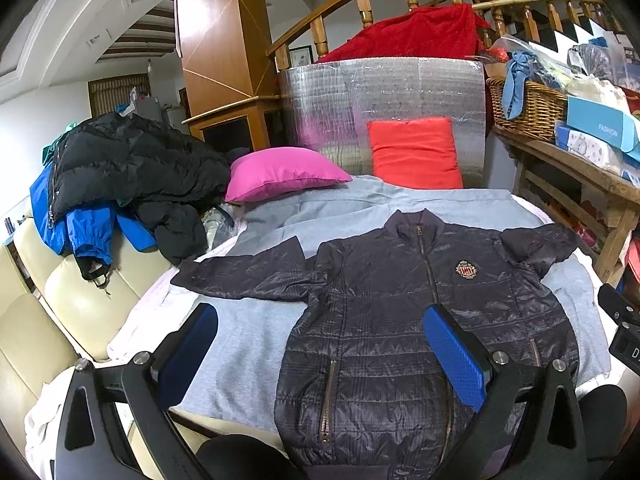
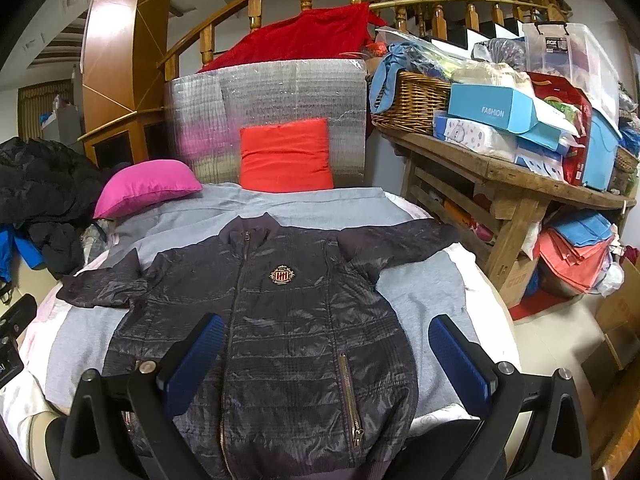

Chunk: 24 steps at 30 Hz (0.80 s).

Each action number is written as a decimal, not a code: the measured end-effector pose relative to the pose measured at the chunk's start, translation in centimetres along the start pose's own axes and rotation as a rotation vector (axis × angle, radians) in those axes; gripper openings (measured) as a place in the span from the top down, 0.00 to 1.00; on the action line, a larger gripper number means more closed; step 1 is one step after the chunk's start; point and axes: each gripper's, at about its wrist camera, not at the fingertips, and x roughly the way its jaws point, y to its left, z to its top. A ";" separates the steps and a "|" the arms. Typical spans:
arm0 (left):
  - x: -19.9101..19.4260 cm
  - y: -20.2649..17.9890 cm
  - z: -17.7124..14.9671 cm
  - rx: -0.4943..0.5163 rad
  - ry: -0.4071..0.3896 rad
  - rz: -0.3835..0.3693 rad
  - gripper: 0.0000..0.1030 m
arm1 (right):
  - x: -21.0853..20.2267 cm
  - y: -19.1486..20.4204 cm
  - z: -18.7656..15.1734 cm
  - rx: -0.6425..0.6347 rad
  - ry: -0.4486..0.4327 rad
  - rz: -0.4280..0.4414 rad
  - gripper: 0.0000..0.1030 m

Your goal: Fold large clothes

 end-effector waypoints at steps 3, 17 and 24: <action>1.2 -0.6 0.2 0.009 0.012 0.006 0.01 | 1.1 -0.1 0.2 0.004 0.015 0.001 0.00; 25.2 -5.3 -1.7 -0.012 0.368 -0.114 0.01 | 19.8 -17.0 3.7 0.362 0.106 0.161 0.00; 31.4 -6.2 -2.6 -0.028 0.366 -0.080 0.01 | 34.1 -30.6 4.1 0.762 0.211 0.232 0.00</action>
